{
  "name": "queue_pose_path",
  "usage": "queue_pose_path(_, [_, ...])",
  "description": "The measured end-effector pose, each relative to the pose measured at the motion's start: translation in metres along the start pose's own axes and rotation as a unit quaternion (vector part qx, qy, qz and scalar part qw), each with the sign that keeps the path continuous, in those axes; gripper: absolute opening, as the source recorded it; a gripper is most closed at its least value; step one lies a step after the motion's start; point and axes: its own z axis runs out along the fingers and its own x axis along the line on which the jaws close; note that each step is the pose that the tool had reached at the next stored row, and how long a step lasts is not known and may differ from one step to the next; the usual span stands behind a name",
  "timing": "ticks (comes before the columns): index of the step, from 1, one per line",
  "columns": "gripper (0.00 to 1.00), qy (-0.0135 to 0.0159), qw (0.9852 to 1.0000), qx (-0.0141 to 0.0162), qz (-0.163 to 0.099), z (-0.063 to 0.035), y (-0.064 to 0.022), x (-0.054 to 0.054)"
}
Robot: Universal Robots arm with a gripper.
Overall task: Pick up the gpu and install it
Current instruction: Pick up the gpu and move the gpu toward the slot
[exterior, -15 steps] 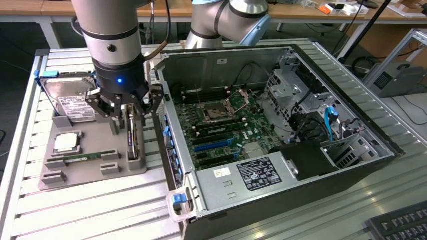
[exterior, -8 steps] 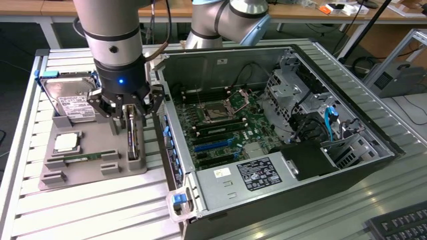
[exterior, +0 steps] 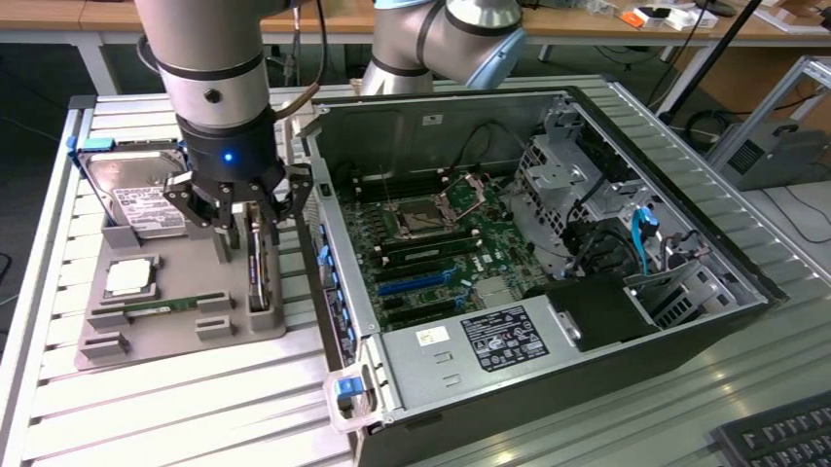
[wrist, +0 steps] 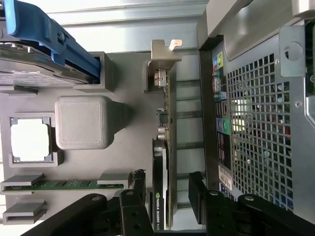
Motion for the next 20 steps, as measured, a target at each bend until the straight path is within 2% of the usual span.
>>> queue_pose_path(6, [0.48, 0.0, 1.0, 0.0, 0.0, 0.0045, 0.0019, 0.003])
queue_pose_path(11, [0.48, -0.0001, 1.0, 0.0, 0.0, 0.0086, 0.0078, 0.005])
queue_pose_path(20, [0.48, 0.0, 1.0, 0.0, 0.0, 0.0186, 0.0098, 0.008])
